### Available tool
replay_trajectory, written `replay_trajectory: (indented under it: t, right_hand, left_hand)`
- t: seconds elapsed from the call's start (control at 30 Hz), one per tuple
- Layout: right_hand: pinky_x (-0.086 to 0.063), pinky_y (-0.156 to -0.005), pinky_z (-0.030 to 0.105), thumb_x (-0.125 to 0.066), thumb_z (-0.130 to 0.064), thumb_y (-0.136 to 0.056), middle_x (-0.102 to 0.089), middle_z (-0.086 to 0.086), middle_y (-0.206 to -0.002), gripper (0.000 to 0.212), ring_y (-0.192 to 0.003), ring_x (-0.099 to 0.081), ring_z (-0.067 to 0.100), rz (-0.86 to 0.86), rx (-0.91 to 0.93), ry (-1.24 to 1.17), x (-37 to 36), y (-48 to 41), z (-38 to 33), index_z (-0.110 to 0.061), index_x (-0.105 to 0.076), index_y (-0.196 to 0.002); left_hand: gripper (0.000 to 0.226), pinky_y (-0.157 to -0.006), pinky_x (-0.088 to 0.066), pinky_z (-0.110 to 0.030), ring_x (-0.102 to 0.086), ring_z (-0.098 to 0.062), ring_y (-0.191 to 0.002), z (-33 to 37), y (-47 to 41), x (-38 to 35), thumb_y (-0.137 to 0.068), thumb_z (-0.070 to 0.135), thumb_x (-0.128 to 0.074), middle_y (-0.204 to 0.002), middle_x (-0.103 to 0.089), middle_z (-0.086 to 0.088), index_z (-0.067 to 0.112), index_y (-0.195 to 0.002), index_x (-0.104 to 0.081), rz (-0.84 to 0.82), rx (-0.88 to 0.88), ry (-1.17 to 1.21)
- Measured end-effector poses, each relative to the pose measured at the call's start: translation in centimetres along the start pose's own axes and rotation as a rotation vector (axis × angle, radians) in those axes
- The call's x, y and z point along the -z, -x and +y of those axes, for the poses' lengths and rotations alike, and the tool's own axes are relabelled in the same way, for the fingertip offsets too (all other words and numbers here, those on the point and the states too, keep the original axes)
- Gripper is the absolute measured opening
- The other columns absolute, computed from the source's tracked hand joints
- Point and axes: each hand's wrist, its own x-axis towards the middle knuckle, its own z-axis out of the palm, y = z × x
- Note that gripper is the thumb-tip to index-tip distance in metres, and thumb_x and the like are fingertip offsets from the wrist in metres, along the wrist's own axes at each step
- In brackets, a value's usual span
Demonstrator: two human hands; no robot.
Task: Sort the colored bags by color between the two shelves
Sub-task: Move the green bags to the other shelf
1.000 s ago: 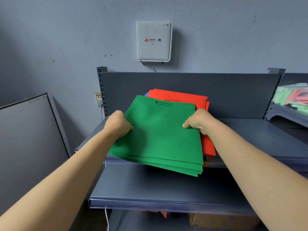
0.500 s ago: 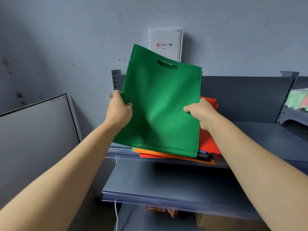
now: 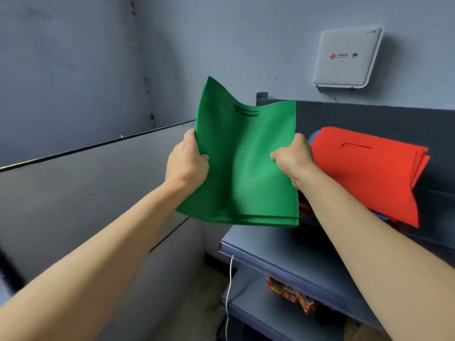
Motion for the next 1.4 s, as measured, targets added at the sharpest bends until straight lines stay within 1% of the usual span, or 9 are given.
replay_trajectory:
  t: [0.07, 0.2, 0.3, 0.37, 0.63, 0.9, 1.13, 1.23, 1.4]
  right_hand:
    - [-0.047, -0.081, 0.035, -0.055, -0.003, -0.082, -0.056, 0.014, -0.115, 0.039, -0.093, -0.053, 0.025, -0.051, 0.078, -0.008, -1.5, 2.3, -1.9, 0.000, -0.046, -0.119]
    - [-0.041, -0.067, 0.032, -0.054, -0.006, -0.083, -0.051, 0.011, -0.101, 0.039, -0.085, -0.051, 0.026, -0.237, 0.203, -0.026, -3.9, 8.5, -4.8, 0.001, -0.043, -0.120]
    - [-0.043, -0.080, 0.036, -0.052, -0.011, -0.087, -0.055, 0.018, -0.118, 0.037, -0.104, -0.054, 0.034, -0.331, 0.273, -0.027, -5.4, 14.1, -6.3, 0.001, -0.042, -0.120]
    - [-0.041, -0.079, 0.031, -0.052, -0.011, -0.088, -0.055, 0.018, -0.121, 0.036, -0.108, -0.054, 0.032, -0.419, 0.299, -0.068, -6.4, 17.9, -7.6, 0.001, -0.043, -0.121]
    - [-0.037, -0.075, 0.028, -0.053, -0.014, -0.088, -0.053, 0.010, -0.113, 0.036, -0.087, -0.044, 0.022, -0.746, 0.475, -0.213, -9.7, 33.3, -15.9, -0.001, -0.044, -0.120]
    - [-0.051, -0.079, 0.036, -0.055, -0.016, -0.087, -0.057, 0.013, -0.113, 0.040, -0.090, -0.056, 0.025, -1.019, 0.587, -0.330, -11.8, 54.0, -24.0, -0.001, -0.045, -0.123]
    - [-0.044, -0.074, 0.029, -0.054, -0.016, -0.088, -0.055, 0.011, -0.115, 0.046, -0.088, -0.051, 0.021, -1.176, 0.649, -0.386, -13.0, 73.3, -31.3, -0.001, -0.040, -0.129]
    - [-0.047, -0.071, 0.031, -0.053, -0.011, -0.087, -0.056, 0.011, -0.110, 0.042, -0.083, -0.053, 0.020, -1.238, 0.657, -0.392, -13.9, 79.8, -33.8, -0.002, -0.041, -0.127]
    - [-0.045, -0.066, 0.033, -0.050, -0.007, -0.088, -0.043, -0.002, -0.078, 0.040, -0.064, -0.043, 0.009, -1.317, 0.664, -0.377, -16.4, 87.0, -36.8, -0.003, -0.036, -0.125]
  left_hand:
    - [0.042, -0.084, -0.040, -0.033, -0.052, -0.031, -0.110, -1.7, 1.7, 3.3, -0.086, 0.007, -0.055, -0.119, -0.058, -0.009, 0.011, -0.126, -0.043, 0.062, 0.048, -0.032]
    - [0.036, -0.079, -0.041, -0.033, -0.054, -0.031, -0.101, -3.9, 7.5, 9.6, -0.085, 0.005, -0.050, -0.110, -0.060, -0.011, 0.009, -0.120, -0.044, 0.207, 0.152, -0.125]
    - [0.033, -0.082, -0.045, -0.036, -0.056, -0.032, -0.098, -5.6, 12.6, 13.9, -0.089, 0.009, -0.050, -0.109, -0.062, -0.011, 0.009, -0.121, -0.047, 0.271, 0.210, -0.198]
    - [0.031, -0.085, -0.046, -0.038, -0.057, -0.032, -0.099, -6.7, 15.8, 17.1, -0.090, 0.012, -0.050, -0.109, -0.063, -0.010, 0.010, -0.121, -0.048, 0.307, 0.254, -0.268]
    - [0.034, -0.085, -0.049, -0.042, -0.060, -0.029, -0.094, -9.8, 28.8, 31.9, -0.092, 0.011, -0.053, -0.106, -0.065, -0.009, 0.007, -0.125, -0.047, 0.498, 0.450, -0.418]
    - [0.031, -0.086, -0.050, -0.042, -0.060, -0.024, -0.094, -12.5, 44.6, 47.7, -0.092, 0.013, -0.053, -0.105, -0.062, -0.005, 0.010, -0.122, -0.047, 0.701, 0.641, -0.518]
    - [0.029, -0.083, -0.048, -0.037, -0.059, -0.028, -0.094, -16.2, 57.2, 62.6, -0.090, 0.013, -0.055, -0.109, -0.062, -0.010, 0.008, -0.118, -0.050, 0.826, 0.771, -0.645]
    - [0.030, -0.081, -0.048, -0.037, -0.059, -0.030, -0.096, -18.3, 61.3, 67.3, -0.091, 0.013, -0.054, -0.111, -0.063, -0.011, 0.008, -0.119, -0.049, 0.845, 0.828, -0.675]
    - [0.026, -0.075, -0.040, -0.029, -0.052, -0.022, -0.086, -21.3, 65.2, 72.9, -0.090, 0.012, -0.054, -0.109, -0.063, -0.007, 0.009, -0.117, -0.052, 0.875, 0.902, -0.705]
